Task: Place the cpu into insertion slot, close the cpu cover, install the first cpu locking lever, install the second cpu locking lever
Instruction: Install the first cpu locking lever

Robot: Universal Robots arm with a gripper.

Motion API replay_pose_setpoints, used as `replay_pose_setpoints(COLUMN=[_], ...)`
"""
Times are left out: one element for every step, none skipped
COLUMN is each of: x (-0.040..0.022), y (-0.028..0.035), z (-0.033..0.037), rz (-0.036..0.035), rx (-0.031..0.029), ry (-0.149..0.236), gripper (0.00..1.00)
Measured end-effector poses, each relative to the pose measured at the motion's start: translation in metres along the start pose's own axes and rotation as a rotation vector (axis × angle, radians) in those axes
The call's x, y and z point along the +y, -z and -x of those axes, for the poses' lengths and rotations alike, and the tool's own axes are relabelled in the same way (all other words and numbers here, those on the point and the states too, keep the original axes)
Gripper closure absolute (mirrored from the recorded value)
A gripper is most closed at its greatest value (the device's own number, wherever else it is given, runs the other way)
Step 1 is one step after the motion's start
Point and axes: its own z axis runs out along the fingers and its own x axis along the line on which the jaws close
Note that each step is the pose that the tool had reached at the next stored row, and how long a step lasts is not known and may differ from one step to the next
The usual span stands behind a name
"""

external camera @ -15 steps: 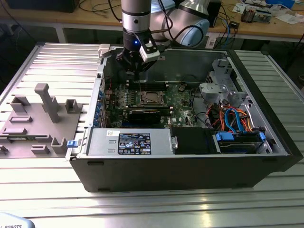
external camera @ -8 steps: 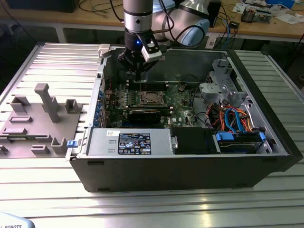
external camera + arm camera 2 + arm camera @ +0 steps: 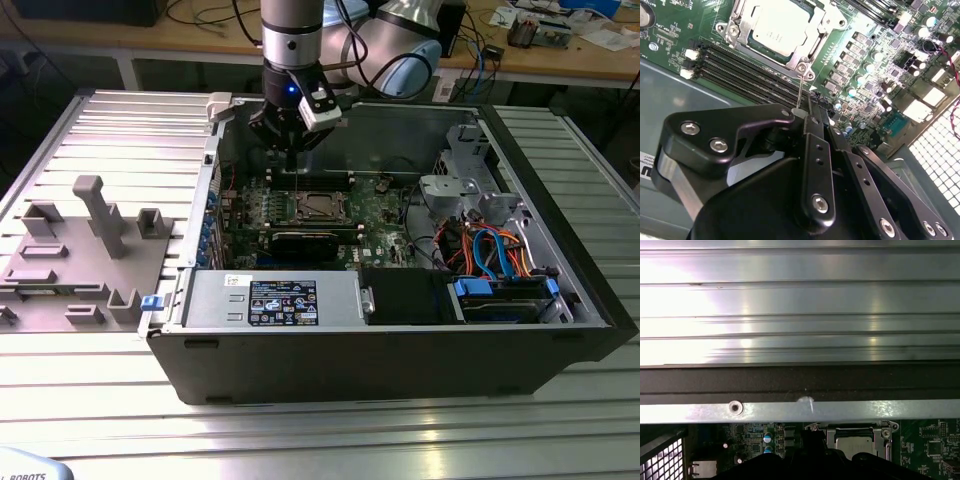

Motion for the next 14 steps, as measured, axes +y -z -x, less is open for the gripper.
replay_pose_setpoints(x=[0.0000, 0.0000, 0.0000, 0.0001, 0.0000, 0.0000, 0.0000, 0.0000, 0.0000, 0.0000, 0.0000, 0.0000, 0.0000, 0.0000], y=[-0.0001, -0.0002, -0.0005, -0.0008, -0.0010, -0.0014, -0.0017, -0.0019, -0.0021, -0.0023, -0.0027, -0.0029, -0.0033, -0.0036], z=[0.0000, 0.0000, 0.0000, 0.0000, 0.0000, 0.0000, 0.0000, 0.0000, 0.0000, 0.0000, -0.0001, 0.0000, 0.0000, -0.0001], rz=[0.0001, 0.0001, 0.0002, 0.0003, 0.0001, 0.0001, 0.0002, 0.0001, 0.0000, 0.0001, 0.0002, 0.0001, 0.0002, 0.0002], rx=[-0.0001, -0.0001, -0.0002, -0.0003, -0.0001, -0.0001, -0.0001, -0.0001, 0.0000, 0.0000, -0.0001, -0.0002, -0.0001, -0.0001], ry=[0.000, 0.000, 0.000, 0.000, 0.000, 0.000, 0.000, 0.000, 0.000, 0.000, 0.000, 0.000, 0.000, 0.000], gripper=[0.89, 0.89, 0.89, 0.89, 0.89, 0.89, 0.89, 0.89, 0.89, 0.89, 0.89, 0.89, 0.89, 0.89])
